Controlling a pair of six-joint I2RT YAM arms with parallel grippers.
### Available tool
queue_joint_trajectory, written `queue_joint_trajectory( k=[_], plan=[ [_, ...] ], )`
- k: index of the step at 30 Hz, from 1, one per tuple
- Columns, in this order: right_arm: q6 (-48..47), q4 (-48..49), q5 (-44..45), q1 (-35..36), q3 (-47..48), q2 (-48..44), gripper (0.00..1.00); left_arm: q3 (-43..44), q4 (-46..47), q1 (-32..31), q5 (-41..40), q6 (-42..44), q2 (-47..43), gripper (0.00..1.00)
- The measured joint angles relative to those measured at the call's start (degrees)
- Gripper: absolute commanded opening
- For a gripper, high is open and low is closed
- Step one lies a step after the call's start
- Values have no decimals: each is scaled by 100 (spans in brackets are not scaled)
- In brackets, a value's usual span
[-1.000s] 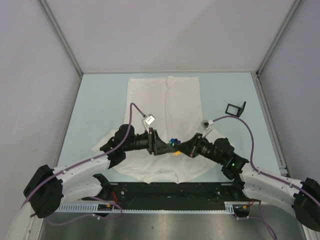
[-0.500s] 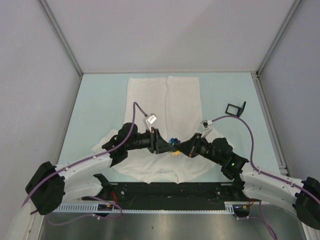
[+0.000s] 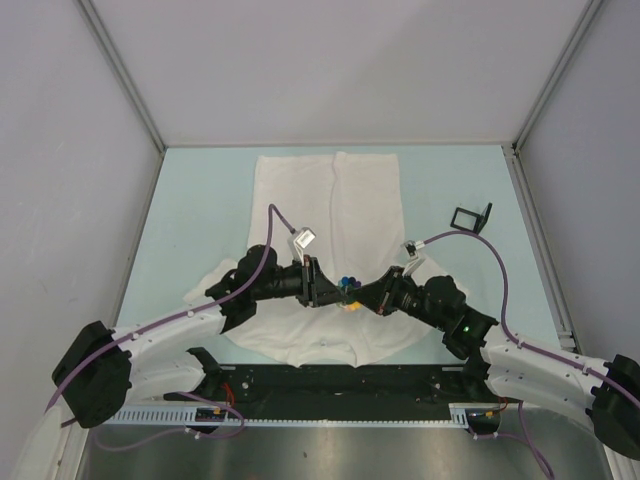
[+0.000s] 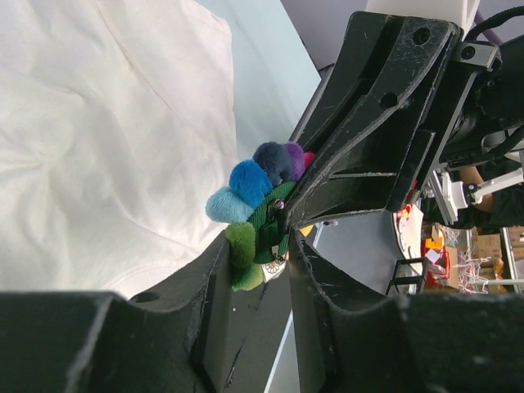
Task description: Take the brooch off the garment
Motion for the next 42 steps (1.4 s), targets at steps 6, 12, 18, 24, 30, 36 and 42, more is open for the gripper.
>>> queue_joint_trajectory(
  k=[6, 12, 18, 24, 30, 36, 42],
  plan=[
    [-2, -17, -9, -11, 0, 0, 0, 0, -26, 0, -9, -2, 0, 33],
    [-2, -13, -61, -46, 0, 0, 0, 0, -26, 0, -11, -4, -2, 32],
    [0, 7, -116, -76, 0, 0, 0, 0, -4, 0, -9, -22, -2, 31],
    [-4, 79, -201, -133, -2, -17, 0, -9, 122, 4, 0, -79, -2, 30],
    [-20, 295, -348, -216, -59, -20, 0, -111, 442, 55, 103, -247, -2, 29],
    [-42, 450, -608, -295, -129, -24, 0, -271, 789, 83, 269, -400, 11, 30],
    [-70, 601, -826, -365, -144, -20, 0, -306, 1097, 142, 549, -503, 105, 31]
  ],
)
